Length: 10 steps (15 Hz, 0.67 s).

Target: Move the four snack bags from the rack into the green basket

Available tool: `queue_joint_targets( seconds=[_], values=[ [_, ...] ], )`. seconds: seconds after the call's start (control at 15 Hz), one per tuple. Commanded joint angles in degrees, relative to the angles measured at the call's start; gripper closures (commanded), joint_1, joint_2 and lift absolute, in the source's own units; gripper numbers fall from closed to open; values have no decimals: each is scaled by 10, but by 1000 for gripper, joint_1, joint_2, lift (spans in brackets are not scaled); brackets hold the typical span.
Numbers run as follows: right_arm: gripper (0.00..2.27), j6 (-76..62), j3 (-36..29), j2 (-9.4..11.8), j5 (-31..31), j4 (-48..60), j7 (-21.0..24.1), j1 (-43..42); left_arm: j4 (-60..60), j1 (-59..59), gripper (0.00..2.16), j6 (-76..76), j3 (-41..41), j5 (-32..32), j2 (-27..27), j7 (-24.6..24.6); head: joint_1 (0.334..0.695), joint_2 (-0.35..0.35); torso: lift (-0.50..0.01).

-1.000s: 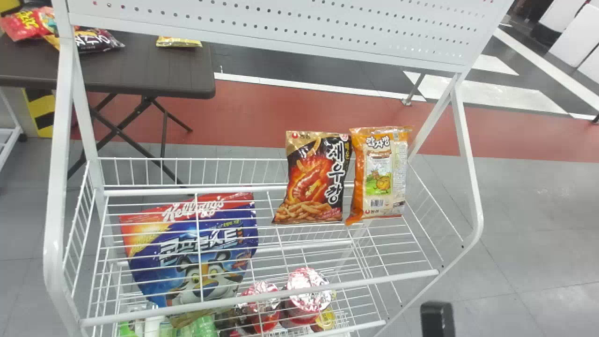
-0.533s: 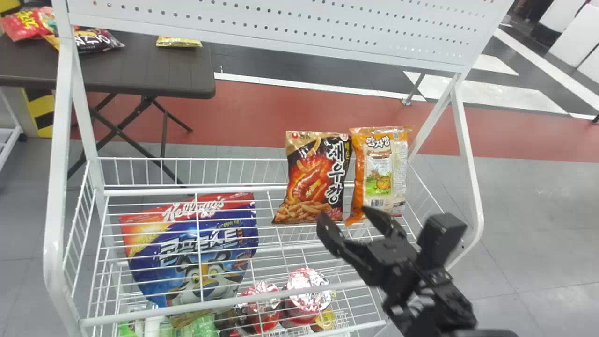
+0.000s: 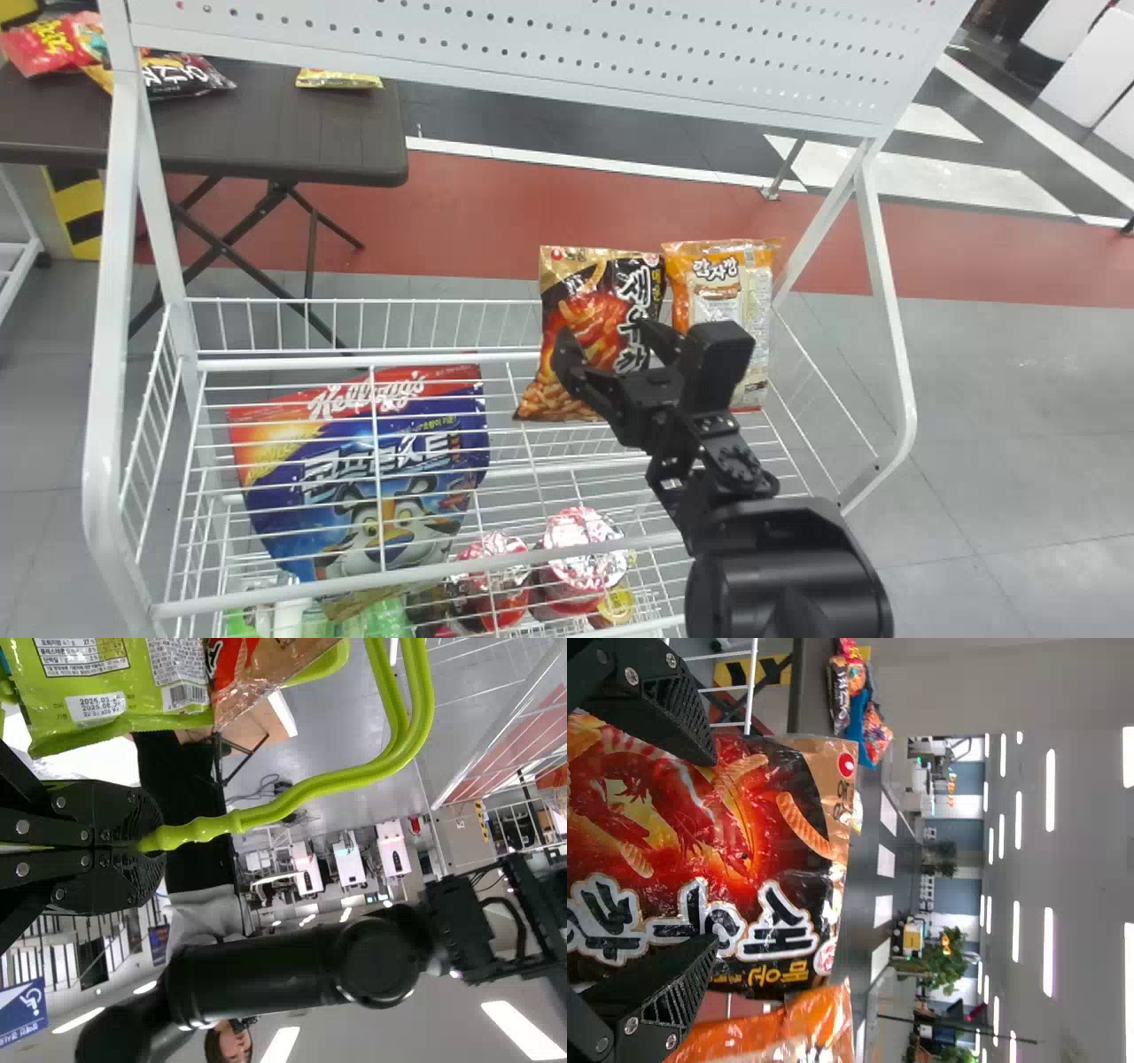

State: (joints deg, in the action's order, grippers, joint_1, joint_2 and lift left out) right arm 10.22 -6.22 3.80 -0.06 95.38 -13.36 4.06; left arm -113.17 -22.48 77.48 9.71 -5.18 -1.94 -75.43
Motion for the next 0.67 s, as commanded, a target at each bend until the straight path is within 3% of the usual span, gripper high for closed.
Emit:
queue_joint_targets(
  seconds=[0.0,0.07,0.13,0.2,0.47,0.6],
  values=[
    [755,15,5,2,8,-21,-14,-21,2,2,1504,0,-5,-2,0,-1,695,-350,0],
    [1909,19,10,2,8,-20,-18,-19,3,2,1504,0,-6,-2,0,0,695,-350,0],
    [2135,26,11,2,6,-13,-27,-13,2,2,1504,0,-7,-2,0,0,695,-350,0],
    [2199,19,11,2,2,-4,-50,-5,2,2,1504,0,-7,-2,0,0,695,-350,0],
    [2219,33,6,-3,-14,61,-51,42,2,3,1504,2,-7,-2,1,0,695,-350,0],
    [2219,82,-15,-4,-52,132,-54,85,-2,1,1504,2,-8,-2,0,0,695,-350,0]
  ],
)
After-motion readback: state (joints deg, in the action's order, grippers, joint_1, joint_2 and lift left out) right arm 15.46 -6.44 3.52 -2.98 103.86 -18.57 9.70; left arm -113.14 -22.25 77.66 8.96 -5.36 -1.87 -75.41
